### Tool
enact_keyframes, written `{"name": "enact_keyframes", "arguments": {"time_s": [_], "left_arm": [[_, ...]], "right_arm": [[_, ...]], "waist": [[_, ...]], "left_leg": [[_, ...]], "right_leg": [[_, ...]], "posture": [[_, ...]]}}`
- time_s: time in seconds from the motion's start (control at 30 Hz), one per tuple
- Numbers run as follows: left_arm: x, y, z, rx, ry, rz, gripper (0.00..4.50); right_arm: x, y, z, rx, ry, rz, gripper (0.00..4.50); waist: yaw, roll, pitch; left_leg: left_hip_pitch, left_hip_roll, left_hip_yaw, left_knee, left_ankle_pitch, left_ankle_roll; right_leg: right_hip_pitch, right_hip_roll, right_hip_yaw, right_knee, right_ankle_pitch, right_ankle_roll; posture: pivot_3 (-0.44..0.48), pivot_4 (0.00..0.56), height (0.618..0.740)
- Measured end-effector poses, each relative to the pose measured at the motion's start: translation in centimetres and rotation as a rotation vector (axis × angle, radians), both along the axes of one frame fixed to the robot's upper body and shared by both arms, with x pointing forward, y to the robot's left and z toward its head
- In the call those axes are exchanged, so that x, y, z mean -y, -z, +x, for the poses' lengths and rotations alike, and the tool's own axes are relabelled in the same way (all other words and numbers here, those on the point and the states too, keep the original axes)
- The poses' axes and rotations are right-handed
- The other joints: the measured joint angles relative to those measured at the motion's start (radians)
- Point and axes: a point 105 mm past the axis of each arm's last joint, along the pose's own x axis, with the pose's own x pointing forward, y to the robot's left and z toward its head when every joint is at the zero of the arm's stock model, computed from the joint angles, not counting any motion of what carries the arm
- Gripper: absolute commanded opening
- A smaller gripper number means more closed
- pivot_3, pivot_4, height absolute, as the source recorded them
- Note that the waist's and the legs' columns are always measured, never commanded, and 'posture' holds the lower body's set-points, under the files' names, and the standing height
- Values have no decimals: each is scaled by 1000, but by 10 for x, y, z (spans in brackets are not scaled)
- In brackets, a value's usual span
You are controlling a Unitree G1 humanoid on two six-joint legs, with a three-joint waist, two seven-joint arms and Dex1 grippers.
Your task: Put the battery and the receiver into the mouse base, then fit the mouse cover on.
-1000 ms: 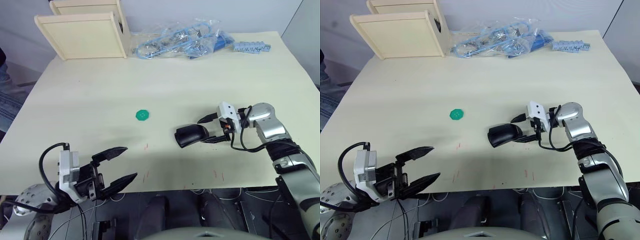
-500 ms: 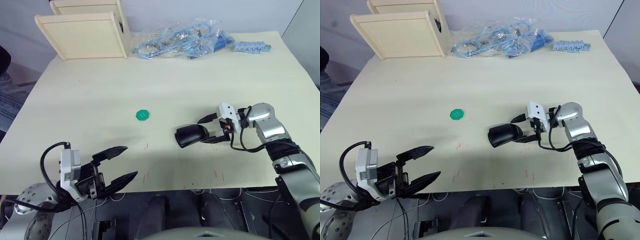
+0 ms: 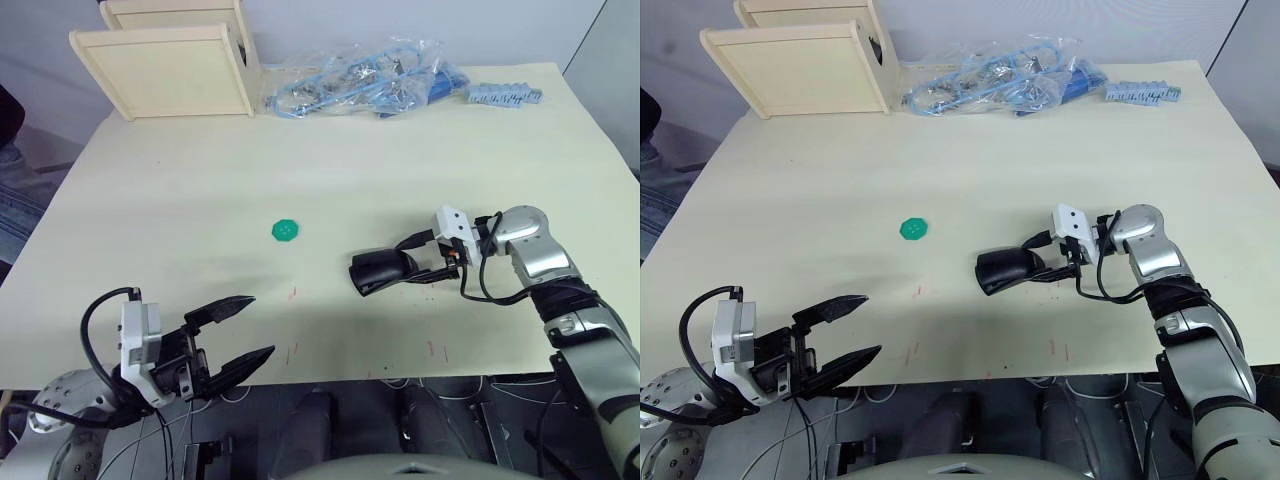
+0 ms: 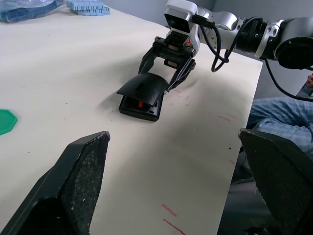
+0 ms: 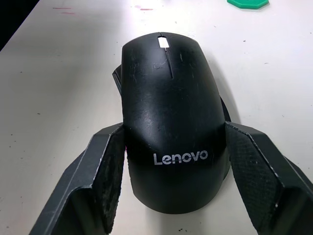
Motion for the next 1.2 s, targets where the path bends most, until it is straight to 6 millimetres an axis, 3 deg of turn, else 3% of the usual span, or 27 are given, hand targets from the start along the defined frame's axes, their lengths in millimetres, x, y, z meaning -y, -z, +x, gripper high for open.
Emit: {"name": "enact_keyframes", "arguments": {"time_s": [0.4, 0.73, 0.9, 1.2], "left_arm": [[0, -1, 1, 8, 2, 3, 4500], [0, -1, 1, 10, 1, 4, 4500], [1, 0, 1, 9, 4, 2, 4500], [1, 2, -1, 0, 0, -3, 4500]], "right_arm": [[-1, -1, 0, 5, -10, 0, 3117], [-6, -29, -5, 78, -73, -34, 3117], [-15, -49, -5, 111, -121, -130, 3117], [-21, -50, -3, 98, -148, -280, 3117]], "waist": [[0, 0, 0], [0, 0, 0], [0, 0, 0], [1, 0, 0]], "left_leg": [[0, 0, 0, 0, 0, 0], [0, 0, 0, 0, 0, 0], [0, 0, 0, 0, 0, 0], [0, 0, 0, 0, 0, 0]], "right_leg": [[0, 0, 0, 0, 0, 0], [0, 0, 0, 0, 0, 0], [0, 0, 0, 0, 0, 0], [0, 0, 0, 0, 0, 0]], "posture": [[0, 150, 740], [0, 150, 740], [0, 150, 740], [0, 150, 740]]}}
